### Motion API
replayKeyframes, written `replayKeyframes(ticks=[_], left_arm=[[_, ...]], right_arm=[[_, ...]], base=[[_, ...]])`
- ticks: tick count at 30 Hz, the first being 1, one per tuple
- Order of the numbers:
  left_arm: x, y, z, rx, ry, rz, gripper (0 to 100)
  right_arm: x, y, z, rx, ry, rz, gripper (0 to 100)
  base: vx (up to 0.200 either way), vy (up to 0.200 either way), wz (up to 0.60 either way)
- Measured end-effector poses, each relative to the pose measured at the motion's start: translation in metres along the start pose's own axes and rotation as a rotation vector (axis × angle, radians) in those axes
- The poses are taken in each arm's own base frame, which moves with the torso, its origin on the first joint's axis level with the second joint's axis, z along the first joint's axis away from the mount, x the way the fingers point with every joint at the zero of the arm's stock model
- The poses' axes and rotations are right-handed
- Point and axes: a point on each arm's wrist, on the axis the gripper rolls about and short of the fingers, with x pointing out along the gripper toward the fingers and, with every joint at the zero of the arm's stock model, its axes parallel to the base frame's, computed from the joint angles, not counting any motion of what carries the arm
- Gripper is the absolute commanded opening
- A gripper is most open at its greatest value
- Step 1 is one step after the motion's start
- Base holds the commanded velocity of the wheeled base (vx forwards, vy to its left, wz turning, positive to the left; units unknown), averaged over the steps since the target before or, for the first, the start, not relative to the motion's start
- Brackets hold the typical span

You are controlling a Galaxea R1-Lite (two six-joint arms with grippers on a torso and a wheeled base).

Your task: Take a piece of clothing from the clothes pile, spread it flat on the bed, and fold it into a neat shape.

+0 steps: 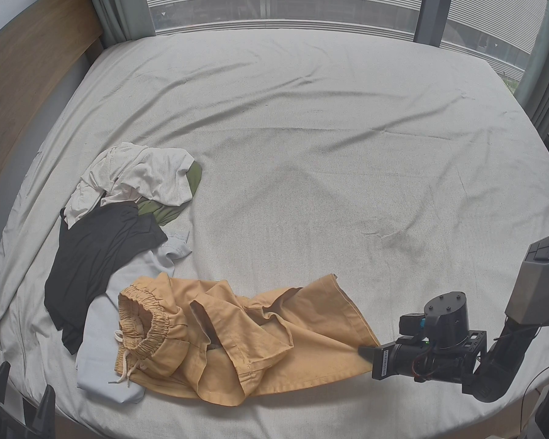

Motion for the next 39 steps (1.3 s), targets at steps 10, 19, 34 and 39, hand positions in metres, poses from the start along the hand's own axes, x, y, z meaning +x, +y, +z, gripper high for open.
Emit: replayKeyframes(ticks=[10, 19, 34, 39], left_arm=[[0.0, 0.0, 0.0, 0.0, 0.0, 0.0, 100], [0.0, 0.0, 0.0, 0.0, 0.0, -0.001, 100], [0.0, 0.0, 0.0, 0.0, 0.0, -0.001, 100], [0.0, 0.0, 0.0, 0.0, 0.0, -0.001, 100]], right_arm=[[-0.006, -0.013, -0.003, 0.028, 0.008, -0.042, 0], [-0.017, -0.026, -0.004, 0.053, -0.039, -0.071, 0], [-0.04, -0.061, -0.015, 0.109, -0.059, -0.181, 0], [-0.042, -0.07, -0.016, 0.135, -0.052, -0.217, 0]], base=[[0.0, 0.0, 0.0], [0.0, 0.0, 0.0], [0.0, 0.0, 0.0], [0.0, 0.0, 0.0]])
